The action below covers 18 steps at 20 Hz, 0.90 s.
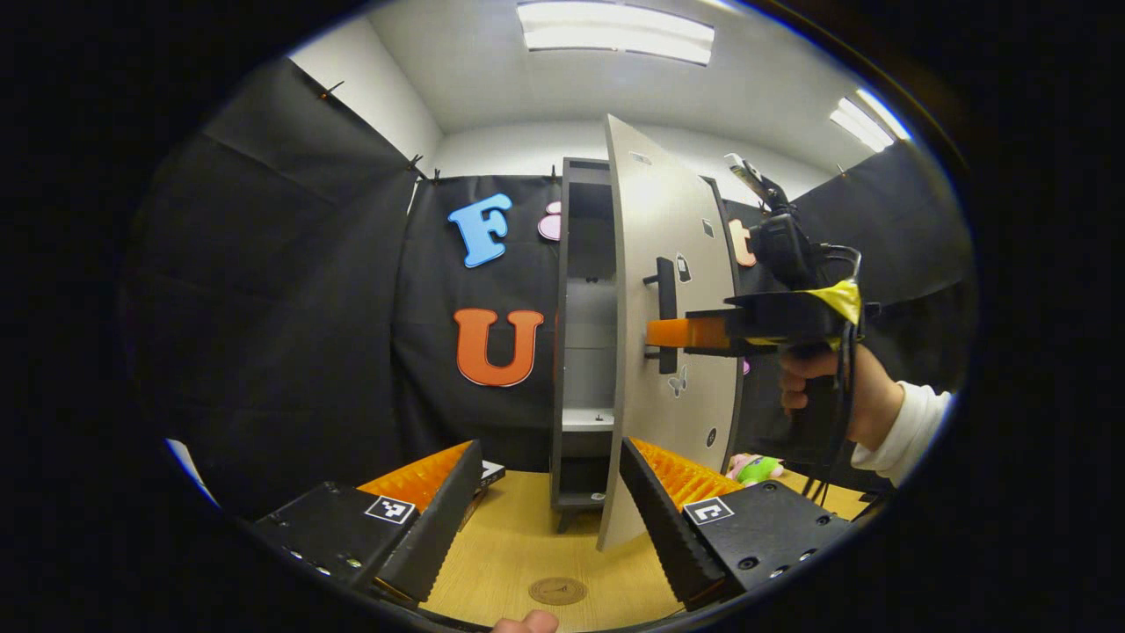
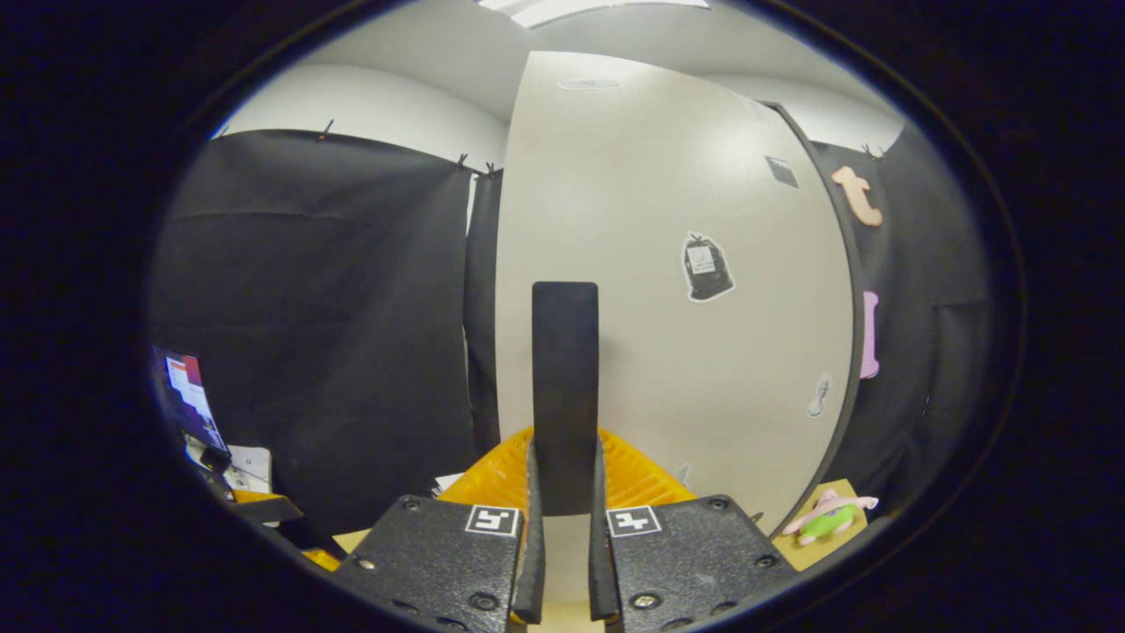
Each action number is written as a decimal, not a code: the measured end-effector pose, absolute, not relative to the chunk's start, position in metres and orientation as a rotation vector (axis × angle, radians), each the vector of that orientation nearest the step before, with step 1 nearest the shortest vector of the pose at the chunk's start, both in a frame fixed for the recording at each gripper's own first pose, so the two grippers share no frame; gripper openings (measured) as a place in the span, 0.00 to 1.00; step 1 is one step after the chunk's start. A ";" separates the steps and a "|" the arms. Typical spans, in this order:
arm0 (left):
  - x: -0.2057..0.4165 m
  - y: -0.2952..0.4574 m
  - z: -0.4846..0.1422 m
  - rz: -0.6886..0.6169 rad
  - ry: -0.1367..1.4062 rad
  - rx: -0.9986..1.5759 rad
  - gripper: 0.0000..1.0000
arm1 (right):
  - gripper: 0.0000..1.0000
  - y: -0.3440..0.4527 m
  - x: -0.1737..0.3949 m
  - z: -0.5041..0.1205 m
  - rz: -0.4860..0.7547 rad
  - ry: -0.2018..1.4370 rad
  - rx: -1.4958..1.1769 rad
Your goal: Open the cabinet door with the right hand, grasp the bottle in the cabinet with the left hand and place it on the coaster, then close the cabinet door with the right hand.
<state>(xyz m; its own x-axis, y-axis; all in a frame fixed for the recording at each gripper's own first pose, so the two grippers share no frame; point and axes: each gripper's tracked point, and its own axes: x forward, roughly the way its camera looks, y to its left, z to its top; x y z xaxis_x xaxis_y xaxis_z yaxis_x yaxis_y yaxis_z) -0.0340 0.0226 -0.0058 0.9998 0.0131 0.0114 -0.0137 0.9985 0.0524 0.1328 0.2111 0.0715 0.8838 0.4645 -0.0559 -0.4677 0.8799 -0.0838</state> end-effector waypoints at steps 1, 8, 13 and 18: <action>-0.034 0.020 -0.007 0.005 -0.007 0.056 0.95 | 0.23 0.201 0.123 0.074 0.481 0.034 -0.090; -0.029 -0.006 -0.010 -0.055 -0.008 0.057 0.95 | 0.24 0.139 0.068 0.076 0.446 0.039 -0.090; -0.026 -0.024 -0.017 -0.101 0.004 0.059 0.95 | 0.23 0.085 0.042 0.082 0.373 0.035 -0.098; -0.023 -0.035 -0.026 -0.130 0.025 0.044 0.95 | 0.20 0.035 0.030 0.085 0.260 0.020 -0.093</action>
